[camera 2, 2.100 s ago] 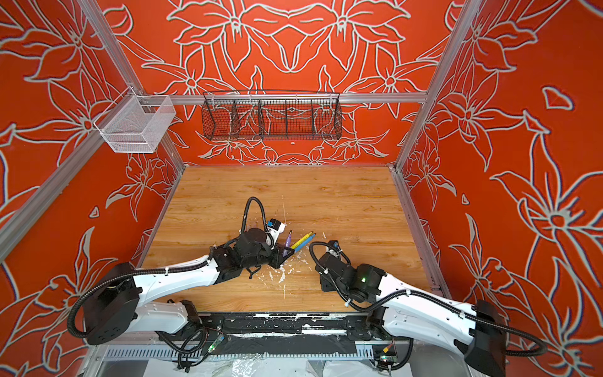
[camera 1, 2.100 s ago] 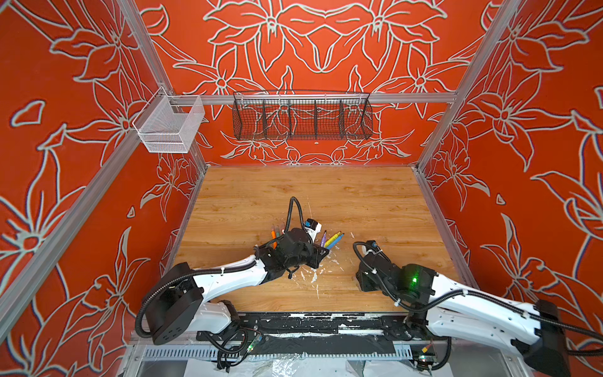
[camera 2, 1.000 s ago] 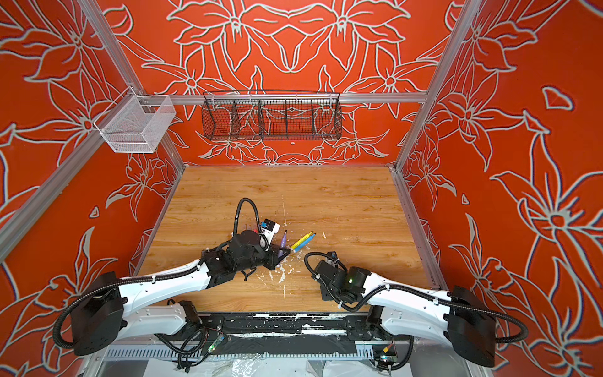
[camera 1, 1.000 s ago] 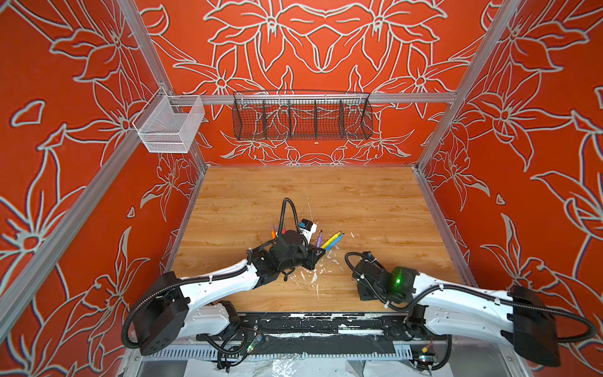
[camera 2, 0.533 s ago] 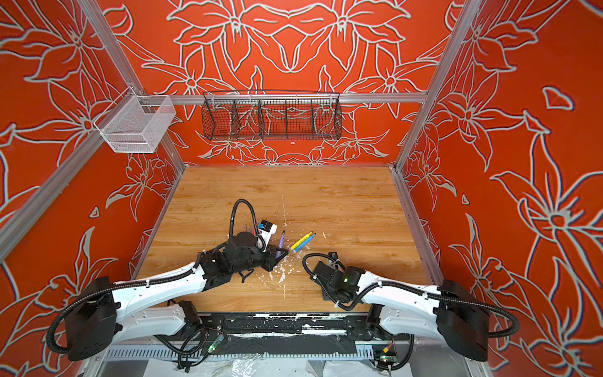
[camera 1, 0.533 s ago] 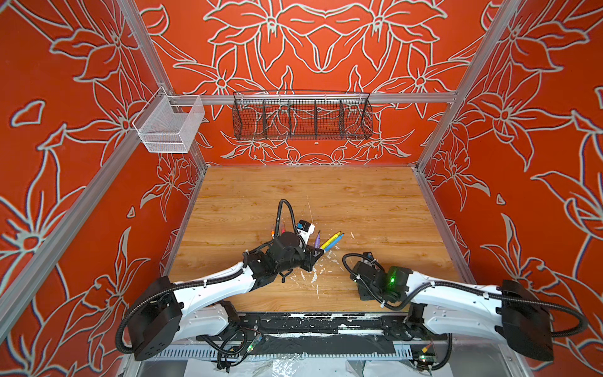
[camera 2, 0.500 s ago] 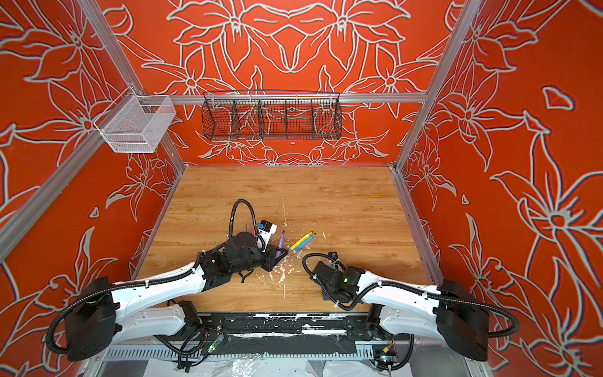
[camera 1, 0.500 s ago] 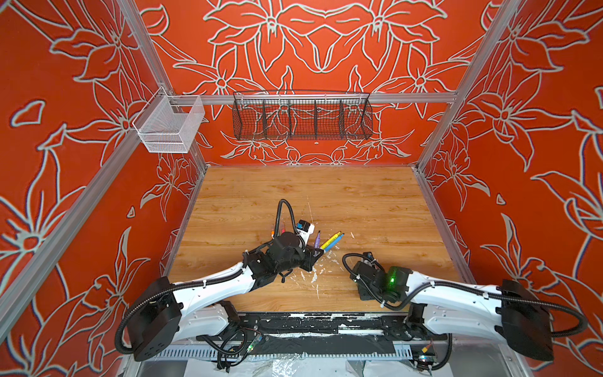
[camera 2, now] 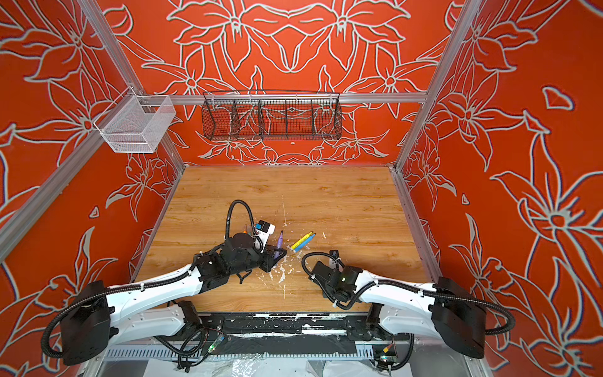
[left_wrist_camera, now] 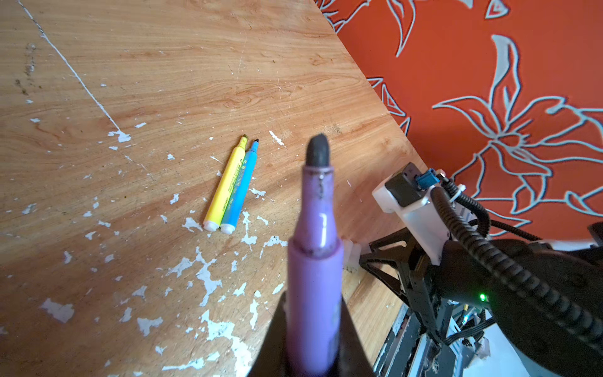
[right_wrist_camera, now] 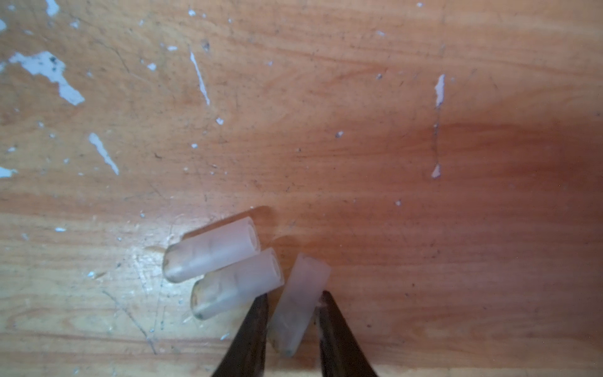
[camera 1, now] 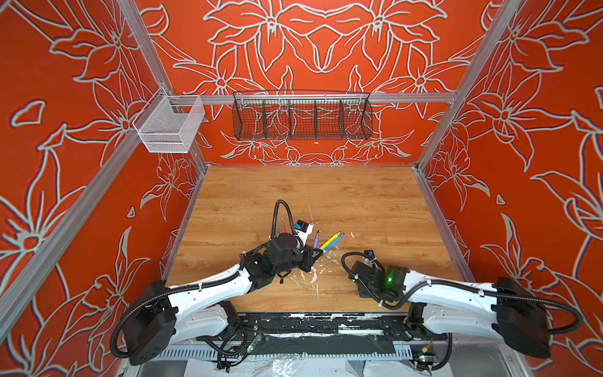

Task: Insert the pens into the pen caps
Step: 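Close the right gripper on a translucent cap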

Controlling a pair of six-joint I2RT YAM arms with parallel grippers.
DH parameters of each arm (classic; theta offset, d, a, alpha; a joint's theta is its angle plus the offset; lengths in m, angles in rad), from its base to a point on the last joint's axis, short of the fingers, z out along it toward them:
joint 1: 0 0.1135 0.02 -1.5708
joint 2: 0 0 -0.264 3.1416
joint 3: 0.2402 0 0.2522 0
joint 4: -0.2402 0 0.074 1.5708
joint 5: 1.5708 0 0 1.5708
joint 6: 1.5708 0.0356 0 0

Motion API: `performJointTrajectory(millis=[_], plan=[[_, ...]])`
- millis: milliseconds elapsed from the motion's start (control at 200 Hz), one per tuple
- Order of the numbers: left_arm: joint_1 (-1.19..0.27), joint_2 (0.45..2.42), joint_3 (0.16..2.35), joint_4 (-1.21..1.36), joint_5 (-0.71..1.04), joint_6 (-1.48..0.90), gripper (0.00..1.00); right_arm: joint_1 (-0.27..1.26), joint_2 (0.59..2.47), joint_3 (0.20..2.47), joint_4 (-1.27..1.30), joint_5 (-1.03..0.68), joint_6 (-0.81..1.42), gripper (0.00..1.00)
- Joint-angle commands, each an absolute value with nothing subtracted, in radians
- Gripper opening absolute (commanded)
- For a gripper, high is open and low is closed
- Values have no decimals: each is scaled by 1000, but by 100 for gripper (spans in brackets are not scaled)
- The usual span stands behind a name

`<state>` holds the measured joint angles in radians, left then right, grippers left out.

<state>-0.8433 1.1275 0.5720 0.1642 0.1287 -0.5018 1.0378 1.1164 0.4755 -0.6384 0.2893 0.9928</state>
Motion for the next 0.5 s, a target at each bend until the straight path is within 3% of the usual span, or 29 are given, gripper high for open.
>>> performJointTrajectory(millis=[0,255,495], plan=[[-841,1106,559,161,121,-500,0,1042,1130,456,-659,321,1026,29],[-841,1097,556,158,122,-503,0,1042,1148,460,-663,347,1034,36],[-841,1082,550,153,123,-503,0,1041,1173,463,-666,371,1048,26]])
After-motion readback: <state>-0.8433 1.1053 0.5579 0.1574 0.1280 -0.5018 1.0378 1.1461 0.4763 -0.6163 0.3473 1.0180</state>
